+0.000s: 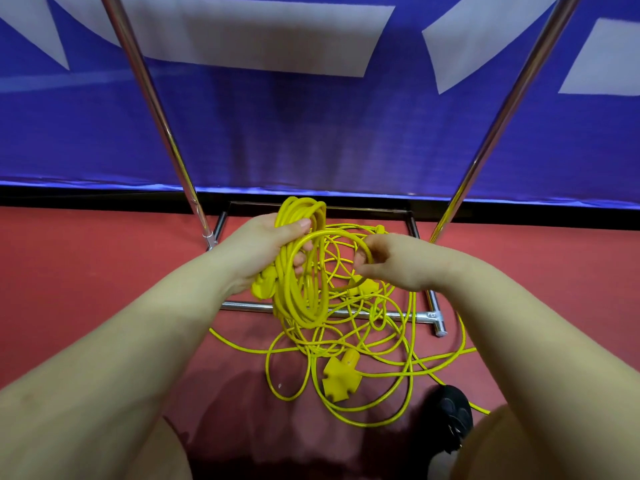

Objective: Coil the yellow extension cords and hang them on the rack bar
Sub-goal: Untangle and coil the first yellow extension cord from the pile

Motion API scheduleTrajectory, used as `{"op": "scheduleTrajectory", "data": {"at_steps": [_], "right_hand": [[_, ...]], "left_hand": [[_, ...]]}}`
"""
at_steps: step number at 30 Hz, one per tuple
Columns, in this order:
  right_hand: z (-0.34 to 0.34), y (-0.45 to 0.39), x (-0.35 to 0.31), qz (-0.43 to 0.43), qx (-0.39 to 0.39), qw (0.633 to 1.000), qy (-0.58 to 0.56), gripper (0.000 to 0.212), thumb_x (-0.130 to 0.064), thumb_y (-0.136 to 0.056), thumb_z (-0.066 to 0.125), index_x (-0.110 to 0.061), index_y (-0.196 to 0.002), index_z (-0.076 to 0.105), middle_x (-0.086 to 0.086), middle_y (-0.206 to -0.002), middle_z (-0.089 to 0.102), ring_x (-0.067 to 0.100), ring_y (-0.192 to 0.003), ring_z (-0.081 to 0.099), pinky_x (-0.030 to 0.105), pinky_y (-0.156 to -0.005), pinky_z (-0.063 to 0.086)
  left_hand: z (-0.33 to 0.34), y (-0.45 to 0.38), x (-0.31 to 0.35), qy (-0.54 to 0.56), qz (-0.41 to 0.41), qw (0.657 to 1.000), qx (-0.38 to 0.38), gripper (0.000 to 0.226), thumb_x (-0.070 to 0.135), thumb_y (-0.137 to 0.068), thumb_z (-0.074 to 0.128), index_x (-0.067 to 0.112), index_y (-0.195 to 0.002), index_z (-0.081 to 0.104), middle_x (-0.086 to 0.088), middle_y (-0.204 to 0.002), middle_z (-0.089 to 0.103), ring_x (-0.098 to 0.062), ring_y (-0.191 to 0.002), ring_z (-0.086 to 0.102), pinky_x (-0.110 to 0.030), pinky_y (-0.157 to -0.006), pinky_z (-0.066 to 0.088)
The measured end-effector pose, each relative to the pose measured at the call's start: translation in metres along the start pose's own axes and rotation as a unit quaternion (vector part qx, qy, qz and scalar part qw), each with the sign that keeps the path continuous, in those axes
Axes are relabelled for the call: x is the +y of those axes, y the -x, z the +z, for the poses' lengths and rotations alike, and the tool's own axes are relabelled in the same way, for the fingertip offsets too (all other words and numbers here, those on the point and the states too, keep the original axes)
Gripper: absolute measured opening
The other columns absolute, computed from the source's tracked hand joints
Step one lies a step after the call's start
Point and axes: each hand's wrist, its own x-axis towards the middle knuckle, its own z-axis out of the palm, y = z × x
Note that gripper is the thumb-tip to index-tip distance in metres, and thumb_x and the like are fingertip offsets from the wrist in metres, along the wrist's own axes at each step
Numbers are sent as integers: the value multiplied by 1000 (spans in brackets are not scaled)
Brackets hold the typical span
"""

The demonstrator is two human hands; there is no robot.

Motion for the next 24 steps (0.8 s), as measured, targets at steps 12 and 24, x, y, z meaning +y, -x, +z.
{"op": "scheduleTrajectory", "data": {"at_steps": [12,24], "right_hand": [[-21,3,-4,-56,291,911,-286,11,-24,-85,67,-22,-76,61,-2,-63,52,14,-58,45,29,-58,41],[-11,-3,-7,-66,283,934,-209,9,-28,-82,70,-20,-81,66,8,-80,68,25,-73,61,32,-68,49]], "left_hand": [[3,4,-2,-87,6,995,-40,14,19,-96,46,10,-89,55,1,-66,70,-10,-57,66,-24,-53,55],[17,6,-6,-40,-14,995,-87,16,16,-94,49,8,-81,53,-2,-64,59,-16,-56,58,-27,-55,53]]}}
